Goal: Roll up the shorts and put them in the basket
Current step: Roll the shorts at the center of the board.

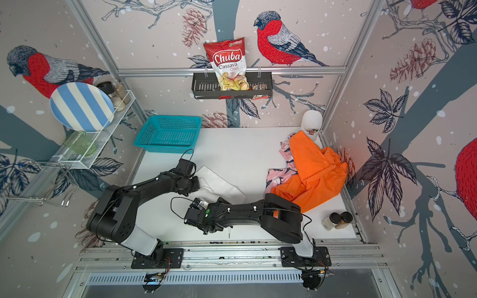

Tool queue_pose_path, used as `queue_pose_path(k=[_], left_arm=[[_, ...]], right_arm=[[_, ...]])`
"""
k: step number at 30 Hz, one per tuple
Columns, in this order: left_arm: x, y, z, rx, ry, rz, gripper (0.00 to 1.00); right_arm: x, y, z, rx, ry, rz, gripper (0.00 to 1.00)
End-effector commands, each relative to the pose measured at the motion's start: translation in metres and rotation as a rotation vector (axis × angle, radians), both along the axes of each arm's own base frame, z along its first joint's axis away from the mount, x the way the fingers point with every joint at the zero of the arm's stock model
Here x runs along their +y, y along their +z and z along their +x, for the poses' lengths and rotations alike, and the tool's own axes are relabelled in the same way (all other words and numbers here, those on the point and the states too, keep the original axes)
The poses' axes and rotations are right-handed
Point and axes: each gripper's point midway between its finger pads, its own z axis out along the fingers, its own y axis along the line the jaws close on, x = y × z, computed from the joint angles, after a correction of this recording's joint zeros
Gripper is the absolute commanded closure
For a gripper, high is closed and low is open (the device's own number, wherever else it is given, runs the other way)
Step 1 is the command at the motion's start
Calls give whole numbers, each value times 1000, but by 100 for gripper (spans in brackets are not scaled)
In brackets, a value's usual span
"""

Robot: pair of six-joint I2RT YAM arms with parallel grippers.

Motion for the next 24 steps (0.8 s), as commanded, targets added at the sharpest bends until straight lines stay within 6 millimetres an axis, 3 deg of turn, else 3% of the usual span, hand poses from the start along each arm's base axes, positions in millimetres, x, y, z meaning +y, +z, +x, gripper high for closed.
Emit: queue_pose_path(k=[1,4,7,11,17,24], left_arm=[[7,-14,-21,95,-18,33,78],[6,-12,-17,87,-20,34,77],[9,-7,-14,72,-13,47,72],[16,11,-8,19,24,58,56],[27,50,-6,-60,77,78,33],[27,89,-14,-116,88,35,22]], right_arm=[[-12,-13,5,-27,14,-72,14],[-12,-28,0,27,15,-53,33],[-11,-35,-4,68,13,-33,60],[3,-30,-21,215,16,85,82],[32,-1,-59,614,6,387,86],[46,20,-76,1049,-20,691,85]])
